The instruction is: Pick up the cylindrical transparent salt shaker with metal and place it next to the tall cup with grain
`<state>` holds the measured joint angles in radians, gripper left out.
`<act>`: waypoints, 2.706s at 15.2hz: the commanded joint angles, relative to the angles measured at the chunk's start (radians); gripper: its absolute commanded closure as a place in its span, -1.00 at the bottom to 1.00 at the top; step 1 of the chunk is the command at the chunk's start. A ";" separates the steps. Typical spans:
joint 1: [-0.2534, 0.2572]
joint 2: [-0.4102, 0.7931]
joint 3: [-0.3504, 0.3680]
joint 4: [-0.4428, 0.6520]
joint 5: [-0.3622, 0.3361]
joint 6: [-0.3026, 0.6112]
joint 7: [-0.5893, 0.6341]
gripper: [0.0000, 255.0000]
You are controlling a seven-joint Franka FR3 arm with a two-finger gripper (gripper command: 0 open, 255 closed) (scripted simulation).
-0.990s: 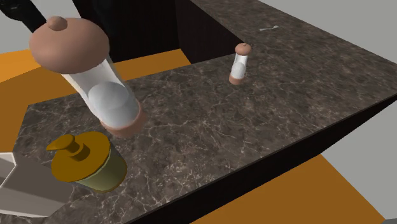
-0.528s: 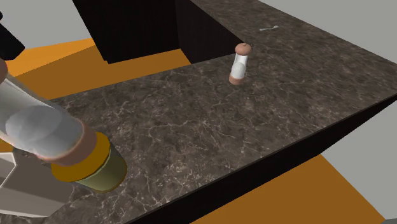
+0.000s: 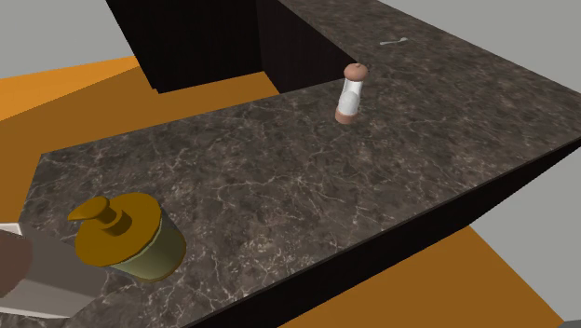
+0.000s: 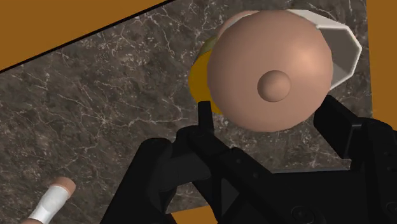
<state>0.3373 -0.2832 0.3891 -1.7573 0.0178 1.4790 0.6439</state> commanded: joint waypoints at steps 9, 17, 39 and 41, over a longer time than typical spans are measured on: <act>0.088 0.165 0.197 0.179 -0.033 -0.040 0.293 1.00; 0.115 0.193 0.236 0.126 -0.042 0.034 0.362 1.00; 0.118 0.161 0.235 -0.202 -0.024 0.335 0.365 1.00; 0.119 0.164 0.237 -0.226 -0.026 0.362 0.368 1.00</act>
<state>0.4546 -0.1167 0.6250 -1.9691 -0.0091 1.8281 1.0099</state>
